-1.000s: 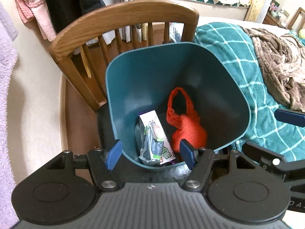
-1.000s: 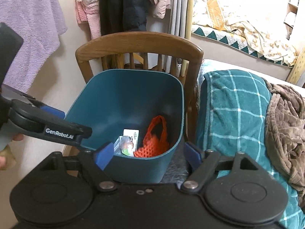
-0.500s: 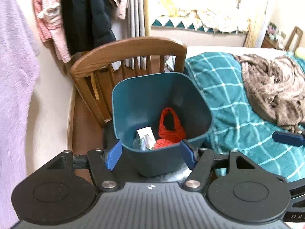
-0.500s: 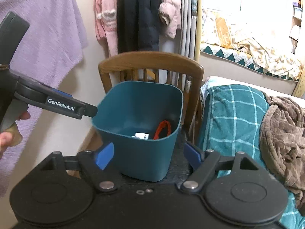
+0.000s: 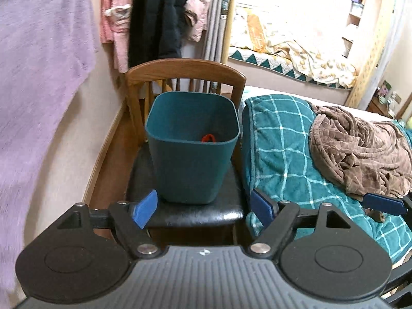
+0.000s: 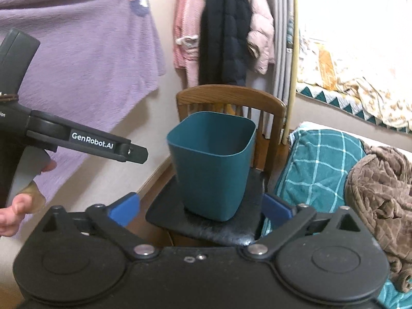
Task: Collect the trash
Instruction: 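Withdraw both tools up and away from the wastebasket, then lower both tools toward the trash on the floor, then grasp the pink mesh net with the left tool while the right tool grasps the white plastic bag, then lift the pink mesh and white bag with both tools over the wastebasket, then open both tools inside the wastebasket to drop the mesh and bag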
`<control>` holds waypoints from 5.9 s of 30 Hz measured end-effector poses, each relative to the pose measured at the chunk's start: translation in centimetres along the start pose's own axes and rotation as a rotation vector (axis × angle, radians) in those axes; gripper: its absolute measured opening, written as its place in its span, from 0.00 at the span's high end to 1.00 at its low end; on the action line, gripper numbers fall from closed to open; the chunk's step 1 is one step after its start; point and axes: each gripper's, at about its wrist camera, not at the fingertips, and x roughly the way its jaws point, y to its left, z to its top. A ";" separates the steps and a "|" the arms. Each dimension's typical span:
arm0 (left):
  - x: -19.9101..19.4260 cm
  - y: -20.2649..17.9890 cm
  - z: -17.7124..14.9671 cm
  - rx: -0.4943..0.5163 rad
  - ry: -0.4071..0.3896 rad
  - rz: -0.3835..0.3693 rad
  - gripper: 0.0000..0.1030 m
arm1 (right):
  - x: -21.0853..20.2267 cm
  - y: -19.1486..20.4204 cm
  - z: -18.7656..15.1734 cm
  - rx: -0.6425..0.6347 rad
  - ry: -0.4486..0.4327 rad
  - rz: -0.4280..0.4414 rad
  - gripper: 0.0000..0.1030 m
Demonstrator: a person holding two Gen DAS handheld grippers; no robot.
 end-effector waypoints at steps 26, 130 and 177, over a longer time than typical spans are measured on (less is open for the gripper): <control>15.2 11.7 -26.1 0.048 0.262 -0.074 0.00 | 13.6 3.2 -23.0 0.237 0.215 -0.072 0.00; 1.1 1.3 -14.6 0.067 0.231 0.068 0.76 | -0.6 0.9 -14.3 0.201 0.184 -0.024 0.89; 31.0 5.9 17.4 0.376 0.301 -0.037 0.76 | 30.6 -0.5 10.6 0.120 0.301 -0.393 0.89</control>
